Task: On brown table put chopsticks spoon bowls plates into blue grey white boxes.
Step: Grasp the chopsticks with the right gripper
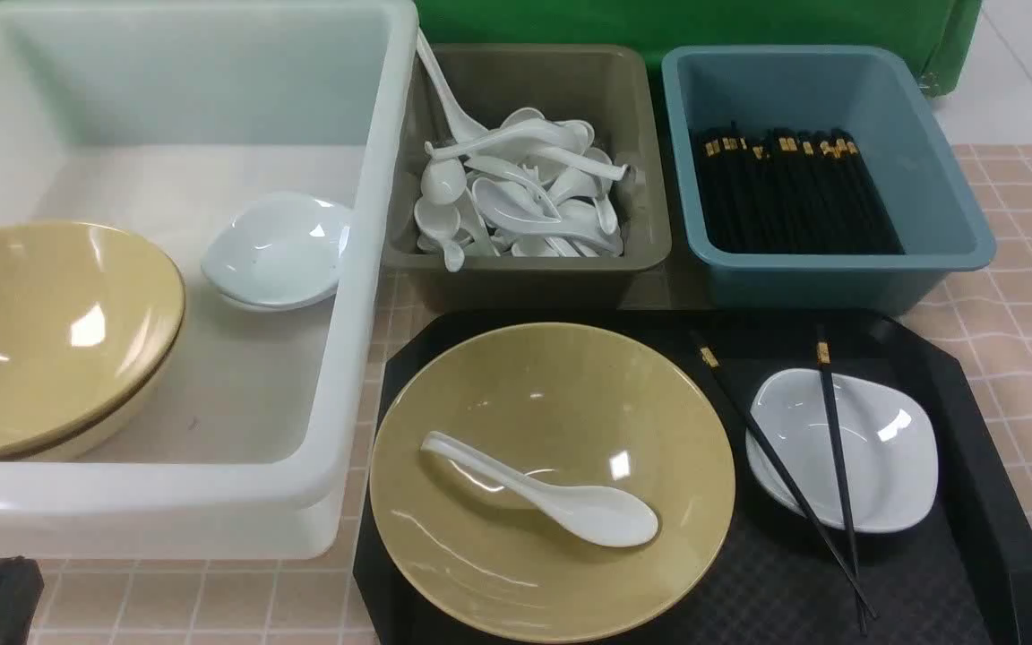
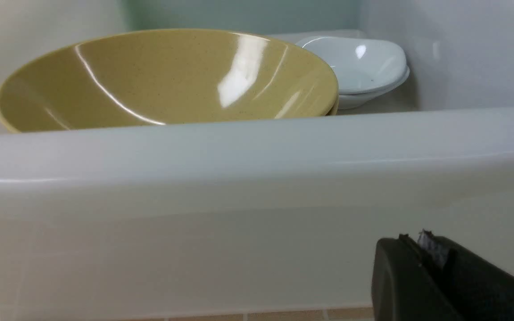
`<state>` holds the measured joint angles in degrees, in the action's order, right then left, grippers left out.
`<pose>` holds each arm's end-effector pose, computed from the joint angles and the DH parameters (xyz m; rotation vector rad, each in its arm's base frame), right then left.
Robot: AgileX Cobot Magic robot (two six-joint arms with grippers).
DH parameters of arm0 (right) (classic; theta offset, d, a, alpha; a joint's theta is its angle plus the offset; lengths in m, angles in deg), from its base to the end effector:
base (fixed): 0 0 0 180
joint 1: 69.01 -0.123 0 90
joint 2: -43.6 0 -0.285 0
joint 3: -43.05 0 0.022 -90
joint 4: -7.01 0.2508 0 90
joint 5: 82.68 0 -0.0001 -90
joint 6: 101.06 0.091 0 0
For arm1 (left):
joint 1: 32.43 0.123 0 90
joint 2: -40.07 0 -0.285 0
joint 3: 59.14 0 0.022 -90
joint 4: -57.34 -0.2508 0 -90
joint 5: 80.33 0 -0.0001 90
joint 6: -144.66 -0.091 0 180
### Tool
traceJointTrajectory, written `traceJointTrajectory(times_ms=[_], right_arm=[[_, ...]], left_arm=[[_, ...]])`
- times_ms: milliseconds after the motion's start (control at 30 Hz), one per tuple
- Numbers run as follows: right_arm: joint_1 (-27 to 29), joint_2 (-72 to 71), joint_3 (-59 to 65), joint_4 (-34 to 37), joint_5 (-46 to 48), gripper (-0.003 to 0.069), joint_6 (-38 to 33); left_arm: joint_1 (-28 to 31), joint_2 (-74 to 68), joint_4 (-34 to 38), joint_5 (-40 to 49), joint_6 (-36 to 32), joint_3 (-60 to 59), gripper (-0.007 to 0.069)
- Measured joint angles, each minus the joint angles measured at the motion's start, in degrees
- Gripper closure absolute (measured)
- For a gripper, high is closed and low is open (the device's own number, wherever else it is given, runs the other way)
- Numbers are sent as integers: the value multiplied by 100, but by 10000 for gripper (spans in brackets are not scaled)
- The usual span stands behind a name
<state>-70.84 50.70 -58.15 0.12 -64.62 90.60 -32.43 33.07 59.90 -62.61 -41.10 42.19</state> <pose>0.0541 -0.0017 0.1763 0.0782 1.8108 0.0523 0.0540 -0.0012 0.1775 0.0620 1.8032 0.0291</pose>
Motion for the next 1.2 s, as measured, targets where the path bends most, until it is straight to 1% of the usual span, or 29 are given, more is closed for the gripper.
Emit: traceJointTrajectory(times_ms=[1200], right_arm=[[0,0,0,0,0,422,0]], left_arm=[[0,0,-107,0,0,0,620]])
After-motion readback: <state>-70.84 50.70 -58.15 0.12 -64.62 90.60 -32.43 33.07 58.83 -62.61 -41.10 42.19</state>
